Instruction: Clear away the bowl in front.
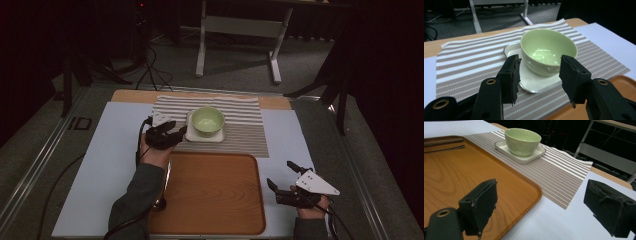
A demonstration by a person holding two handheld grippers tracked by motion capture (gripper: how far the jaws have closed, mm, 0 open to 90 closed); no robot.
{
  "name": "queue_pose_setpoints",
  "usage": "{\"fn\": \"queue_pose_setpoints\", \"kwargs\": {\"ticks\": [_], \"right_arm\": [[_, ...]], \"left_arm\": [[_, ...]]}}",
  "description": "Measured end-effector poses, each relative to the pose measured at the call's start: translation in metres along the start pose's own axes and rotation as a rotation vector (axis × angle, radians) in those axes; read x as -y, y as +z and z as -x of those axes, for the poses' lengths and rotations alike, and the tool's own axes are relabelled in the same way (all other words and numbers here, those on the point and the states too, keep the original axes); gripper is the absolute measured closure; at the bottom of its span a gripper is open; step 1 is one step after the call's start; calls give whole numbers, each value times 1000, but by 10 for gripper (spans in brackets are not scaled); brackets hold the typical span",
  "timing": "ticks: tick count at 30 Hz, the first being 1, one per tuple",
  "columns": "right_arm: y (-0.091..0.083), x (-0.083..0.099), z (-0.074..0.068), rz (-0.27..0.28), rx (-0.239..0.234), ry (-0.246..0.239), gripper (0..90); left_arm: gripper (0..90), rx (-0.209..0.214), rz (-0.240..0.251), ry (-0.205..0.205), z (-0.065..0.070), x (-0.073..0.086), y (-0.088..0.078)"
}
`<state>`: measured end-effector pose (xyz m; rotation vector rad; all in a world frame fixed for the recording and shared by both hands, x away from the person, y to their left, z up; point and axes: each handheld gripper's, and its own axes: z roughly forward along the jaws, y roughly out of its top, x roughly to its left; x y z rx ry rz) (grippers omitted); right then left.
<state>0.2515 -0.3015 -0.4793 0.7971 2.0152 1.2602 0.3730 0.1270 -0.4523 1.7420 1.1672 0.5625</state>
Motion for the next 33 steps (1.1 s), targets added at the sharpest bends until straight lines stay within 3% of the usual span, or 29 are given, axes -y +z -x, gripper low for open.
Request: {"fn": "queue_pose_setpoints", "kwargs": {"ticks": [9,15,21,33], "right_arm": [[0,0,0,2,-1,-1,112],[0,-1,0,5,-3,-1,112],[2,-1,0,5,-6,1,112],[3,-1,1,9,-11,5,112]], "left_arm": [[509,-10,11,2,-2,-7,18],[509,-8,-13,19,-2,-7,33],[508,-20,-29,-7,-6,-8,49],[515,-36,-112,-38,-5,-9,92]]}}
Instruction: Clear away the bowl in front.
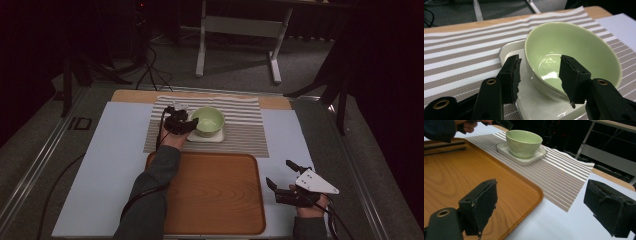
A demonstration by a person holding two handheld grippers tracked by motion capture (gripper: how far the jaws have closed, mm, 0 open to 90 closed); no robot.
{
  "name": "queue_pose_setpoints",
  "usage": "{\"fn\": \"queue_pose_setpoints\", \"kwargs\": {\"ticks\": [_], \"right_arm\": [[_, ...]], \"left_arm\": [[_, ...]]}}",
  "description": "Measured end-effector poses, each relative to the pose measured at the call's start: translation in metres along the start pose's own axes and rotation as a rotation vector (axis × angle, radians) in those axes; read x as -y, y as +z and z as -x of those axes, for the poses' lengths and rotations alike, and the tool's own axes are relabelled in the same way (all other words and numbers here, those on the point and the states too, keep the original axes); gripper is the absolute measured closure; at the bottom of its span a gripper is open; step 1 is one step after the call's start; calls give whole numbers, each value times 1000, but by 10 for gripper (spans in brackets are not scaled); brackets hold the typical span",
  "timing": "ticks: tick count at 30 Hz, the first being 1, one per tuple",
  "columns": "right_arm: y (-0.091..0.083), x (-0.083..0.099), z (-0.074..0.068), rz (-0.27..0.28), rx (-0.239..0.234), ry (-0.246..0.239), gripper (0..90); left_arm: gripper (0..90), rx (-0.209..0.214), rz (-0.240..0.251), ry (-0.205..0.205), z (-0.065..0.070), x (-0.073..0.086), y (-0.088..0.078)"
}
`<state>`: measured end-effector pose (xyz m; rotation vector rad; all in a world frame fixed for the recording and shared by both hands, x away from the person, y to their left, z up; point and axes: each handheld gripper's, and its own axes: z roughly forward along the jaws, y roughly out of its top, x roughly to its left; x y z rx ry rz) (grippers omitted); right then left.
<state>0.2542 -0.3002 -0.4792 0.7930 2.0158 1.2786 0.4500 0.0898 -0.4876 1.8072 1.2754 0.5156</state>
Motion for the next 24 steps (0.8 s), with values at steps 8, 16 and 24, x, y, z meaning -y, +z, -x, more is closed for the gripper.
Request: {"fn": "queue_pose_setpoints", "kwargs": {"ticks": [8,16,24], "right_arm": [[0,0,1,1,-2,1,112],[1,0,0,3,-6,2,112],[1,0,1,7,-7,6,112]], "left_arm": [[532,-8,-53,-28,0,-1,18],[578,1,-120,-65,1,-2,30],[712,-51,-183,-67,2,-8,36]]}}
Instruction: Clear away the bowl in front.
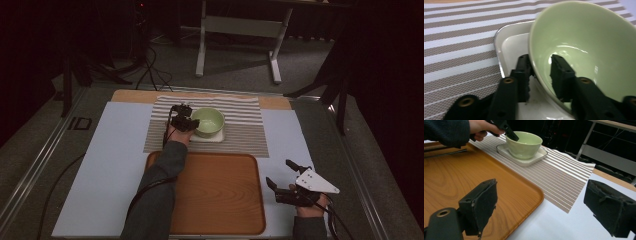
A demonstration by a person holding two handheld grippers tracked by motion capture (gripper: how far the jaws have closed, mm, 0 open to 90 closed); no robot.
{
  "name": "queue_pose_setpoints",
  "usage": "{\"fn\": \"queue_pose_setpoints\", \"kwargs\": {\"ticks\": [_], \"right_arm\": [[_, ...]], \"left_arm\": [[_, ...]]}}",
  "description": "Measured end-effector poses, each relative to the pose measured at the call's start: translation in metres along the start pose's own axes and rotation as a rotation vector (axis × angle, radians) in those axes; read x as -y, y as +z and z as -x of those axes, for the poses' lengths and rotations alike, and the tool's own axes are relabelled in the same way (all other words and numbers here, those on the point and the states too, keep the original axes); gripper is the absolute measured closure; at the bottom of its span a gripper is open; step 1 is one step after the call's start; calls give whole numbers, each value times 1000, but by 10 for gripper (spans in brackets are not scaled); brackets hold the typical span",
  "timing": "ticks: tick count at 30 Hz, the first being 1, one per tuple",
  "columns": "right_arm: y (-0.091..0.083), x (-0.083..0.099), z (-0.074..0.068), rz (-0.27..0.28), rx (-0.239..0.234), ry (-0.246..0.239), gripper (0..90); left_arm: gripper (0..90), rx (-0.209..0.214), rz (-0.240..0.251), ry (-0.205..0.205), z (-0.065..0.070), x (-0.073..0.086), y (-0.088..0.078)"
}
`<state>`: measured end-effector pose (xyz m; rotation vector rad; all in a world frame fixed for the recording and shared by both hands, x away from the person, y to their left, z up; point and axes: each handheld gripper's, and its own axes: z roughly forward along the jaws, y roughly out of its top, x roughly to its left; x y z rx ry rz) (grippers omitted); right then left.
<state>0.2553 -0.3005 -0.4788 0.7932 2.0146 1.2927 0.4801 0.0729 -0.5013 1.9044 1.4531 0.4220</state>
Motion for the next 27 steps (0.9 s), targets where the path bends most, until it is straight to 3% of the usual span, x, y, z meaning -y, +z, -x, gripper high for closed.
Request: {"fn": "queue_pose_setpoints", "kwargs": {"ticks": [6,10,15,19,27], "right_arm": [[0,0,1,-2,-1,-1,112],[0,0,0,-2,-1,-1,112],[1,0,0,-3,-2,-1,112],[0,0,1,-1,-1,-1,112],[0,0,1,-2,-1,-3,112]], "left_arm": [[820,-13,-17,-13,-3,-1,-1],[818,-5,-26,-33,-4,-2,0],[813,16,-76,-53,-7,-4,4],[837,5,-80,-67,-6,-6,5],[840,35,-67,-125,-10,-6,5]]}}
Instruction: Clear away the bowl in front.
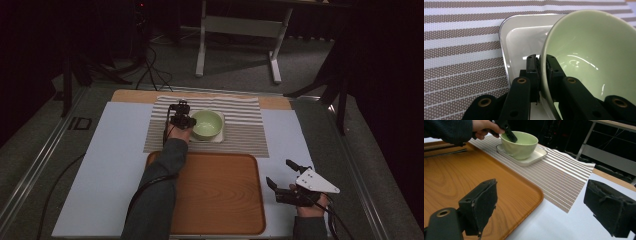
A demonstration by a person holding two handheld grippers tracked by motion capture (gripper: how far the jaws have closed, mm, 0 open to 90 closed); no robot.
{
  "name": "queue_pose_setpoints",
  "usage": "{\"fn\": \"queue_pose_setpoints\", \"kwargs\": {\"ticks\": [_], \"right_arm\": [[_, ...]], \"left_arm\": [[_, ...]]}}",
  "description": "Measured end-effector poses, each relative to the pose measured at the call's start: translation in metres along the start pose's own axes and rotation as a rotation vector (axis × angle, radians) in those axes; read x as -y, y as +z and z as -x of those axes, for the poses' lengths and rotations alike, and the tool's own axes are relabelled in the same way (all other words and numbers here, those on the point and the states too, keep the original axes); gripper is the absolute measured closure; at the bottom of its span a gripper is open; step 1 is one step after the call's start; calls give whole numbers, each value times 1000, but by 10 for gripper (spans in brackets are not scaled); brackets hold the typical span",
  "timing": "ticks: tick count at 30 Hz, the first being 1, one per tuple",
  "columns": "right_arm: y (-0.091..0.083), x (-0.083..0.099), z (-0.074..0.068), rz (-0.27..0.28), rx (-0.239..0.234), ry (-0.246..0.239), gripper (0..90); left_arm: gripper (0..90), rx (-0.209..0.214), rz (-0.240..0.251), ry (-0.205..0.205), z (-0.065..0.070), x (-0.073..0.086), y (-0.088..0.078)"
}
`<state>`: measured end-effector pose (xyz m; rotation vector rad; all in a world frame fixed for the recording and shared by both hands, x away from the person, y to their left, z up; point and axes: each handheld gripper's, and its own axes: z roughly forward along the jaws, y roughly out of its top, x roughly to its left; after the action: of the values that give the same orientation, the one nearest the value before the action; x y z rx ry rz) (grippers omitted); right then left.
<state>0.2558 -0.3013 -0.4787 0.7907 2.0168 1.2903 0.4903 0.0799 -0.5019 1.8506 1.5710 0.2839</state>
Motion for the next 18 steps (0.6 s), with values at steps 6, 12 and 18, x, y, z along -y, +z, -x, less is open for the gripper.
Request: {"fn": "queue_pose_setpoints", "kwargs": {"ticks": [6,12,18], "right_arm": [[0,0,0,0,1,1,112],[0,0,0,0,0,1,112],[1,0,-1,-1,1,4,112]], "left_arm": [[837,-10,14,13,0,-2,-7],[837,10,48,15,-4,-5,-22],[834,60,55,56,-4,-4,-43]]}}
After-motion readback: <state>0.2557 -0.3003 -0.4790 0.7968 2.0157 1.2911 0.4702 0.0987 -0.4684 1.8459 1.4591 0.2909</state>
